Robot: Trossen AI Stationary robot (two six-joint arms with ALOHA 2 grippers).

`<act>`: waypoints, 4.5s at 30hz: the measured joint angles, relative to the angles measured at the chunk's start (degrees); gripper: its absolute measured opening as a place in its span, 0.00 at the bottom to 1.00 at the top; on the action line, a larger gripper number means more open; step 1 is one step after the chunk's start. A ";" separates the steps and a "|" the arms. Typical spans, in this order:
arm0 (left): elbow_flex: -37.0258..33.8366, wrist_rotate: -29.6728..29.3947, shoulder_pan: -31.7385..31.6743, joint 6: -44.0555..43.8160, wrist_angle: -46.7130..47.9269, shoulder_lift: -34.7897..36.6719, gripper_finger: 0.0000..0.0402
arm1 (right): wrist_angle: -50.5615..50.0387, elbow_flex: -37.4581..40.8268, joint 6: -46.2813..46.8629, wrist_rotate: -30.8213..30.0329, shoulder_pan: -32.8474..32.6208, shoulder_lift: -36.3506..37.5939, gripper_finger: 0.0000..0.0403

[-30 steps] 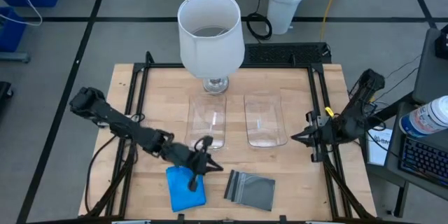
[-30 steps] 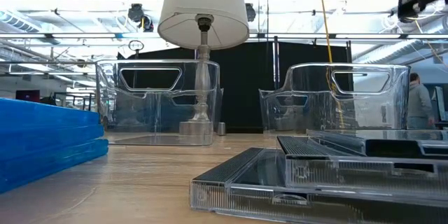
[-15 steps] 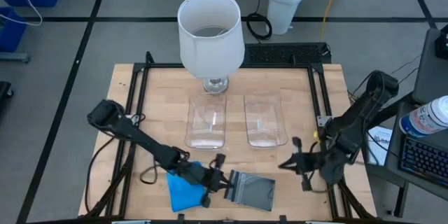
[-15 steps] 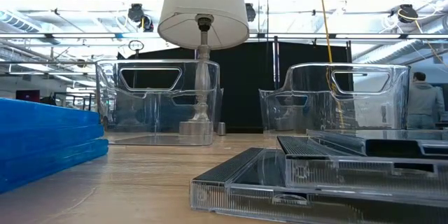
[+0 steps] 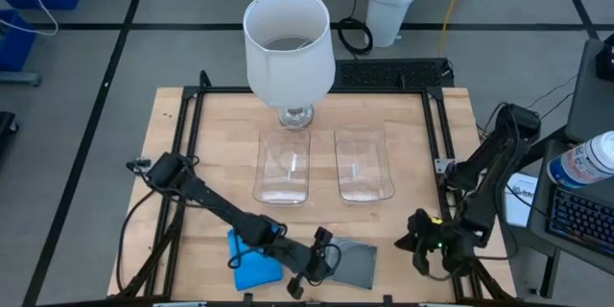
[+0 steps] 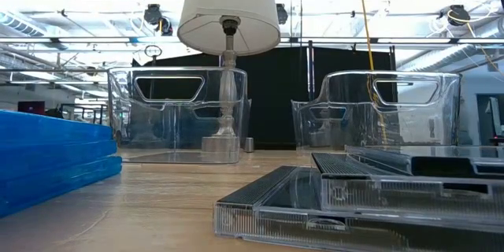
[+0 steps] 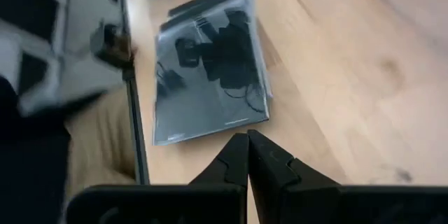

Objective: Pick & place jewel cases by type
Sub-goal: Put the black CD case into the right transparent bin

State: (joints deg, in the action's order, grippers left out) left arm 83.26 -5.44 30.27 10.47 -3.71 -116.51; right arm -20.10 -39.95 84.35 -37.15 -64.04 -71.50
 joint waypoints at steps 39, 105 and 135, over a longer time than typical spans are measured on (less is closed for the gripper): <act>-0.04 2.39 -0.36 -2.95 8.39 -1.53 0.02 | 32.26 11.55 1.91 16.15 12.71 -12.63 0.42; 0.00 -3.66 -3.36 -5.38 5.53 -9.53 0.09 | 42.54 11.57 7.19 11.85 8.79 -18.34 0.25; -0.07 -3.68 -3.36 -4.72 4.61 -9.55 0.09 | 44.06 12.33 2.24 16.44 8.80 -18.27 0.09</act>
State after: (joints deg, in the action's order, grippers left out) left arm 83.20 -9.13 26.92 5.75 0.91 -126.06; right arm 23.96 -27.62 86.60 -20.71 -55.24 -89.78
